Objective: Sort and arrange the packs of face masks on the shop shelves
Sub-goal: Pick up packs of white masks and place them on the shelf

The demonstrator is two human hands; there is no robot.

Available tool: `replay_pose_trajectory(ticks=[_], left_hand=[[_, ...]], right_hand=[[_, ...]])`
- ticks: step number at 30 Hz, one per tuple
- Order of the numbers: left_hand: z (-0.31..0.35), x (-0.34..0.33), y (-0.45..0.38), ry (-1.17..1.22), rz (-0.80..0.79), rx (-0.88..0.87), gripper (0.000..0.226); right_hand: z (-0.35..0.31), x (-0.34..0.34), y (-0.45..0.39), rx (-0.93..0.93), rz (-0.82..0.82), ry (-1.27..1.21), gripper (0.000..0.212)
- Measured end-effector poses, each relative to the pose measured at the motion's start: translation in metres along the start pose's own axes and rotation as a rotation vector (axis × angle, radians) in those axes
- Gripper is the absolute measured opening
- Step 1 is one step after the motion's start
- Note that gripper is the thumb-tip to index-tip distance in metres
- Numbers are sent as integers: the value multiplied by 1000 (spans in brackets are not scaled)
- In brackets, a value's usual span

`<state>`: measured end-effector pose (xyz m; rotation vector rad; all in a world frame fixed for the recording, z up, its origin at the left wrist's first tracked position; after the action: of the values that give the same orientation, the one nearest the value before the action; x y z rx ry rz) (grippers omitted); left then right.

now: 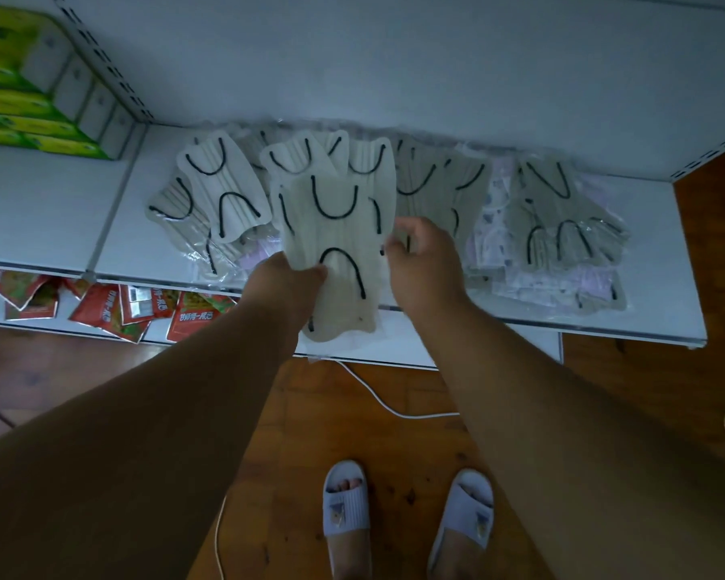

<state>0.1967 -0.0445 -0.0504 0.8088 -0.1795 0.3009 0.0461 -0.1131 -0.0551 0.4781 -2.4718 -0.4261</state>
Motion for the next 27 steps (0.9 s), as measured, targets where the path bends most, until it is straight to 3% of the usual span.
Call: replay_pose_trajectory(ticks=[4,6,9,12,15,17,18,21,23,25,27], left_hand=[[-11,9,-2,19,17,-8,29],[-15,12,-1,15,7,-14,28],[-16,13,4,69,4,-33,30],[-16,15,6,107,12,-27,29],[-12,14,10,106,-3,-11,26],[-9,8,17,119,-4,4,31],[-6,5,23,132,-6,13,32],[-2,-12,34,253,-53,-1,38],[-4,-25,41,131,-148,9,53],[0,-35,60,-18,-60,-16,83],[-2,-41,75,10,-94,-17,82]], right_hand=[[-6,-4,-38,-214,-221,-14,40],[-10,-7,-47,-277,-250,-56,37],[-12,-6,-50,-231,-99,-111,29],[-6,8,-43,-153,235,-182,11],[8,21,-25,-236,331,-628,21],[12,21,-6,-297,186,-1070,26],[13,19,6,-327,112,-1168,24],[24,9,45,-382,-44,-872,21],[33,3,66,-392,-41,-651,20],[40,6,83,-410,-19,-590,20],[45,14,97,-411,-29,-650,16]])
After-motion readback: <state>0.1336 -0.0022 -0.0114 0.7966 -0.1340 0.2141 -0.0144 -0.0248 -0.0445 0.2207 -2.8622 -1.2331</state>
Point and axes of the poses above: each hand's wrist, its own y-axis away from the middle knuckle, its own x-axis out of the back of the hand, z = x × y, the point moved 2 cm from there along -y, towards the middle knuckle, and after that the axes turned 12 degrees about -z, right-handed, at the moved point
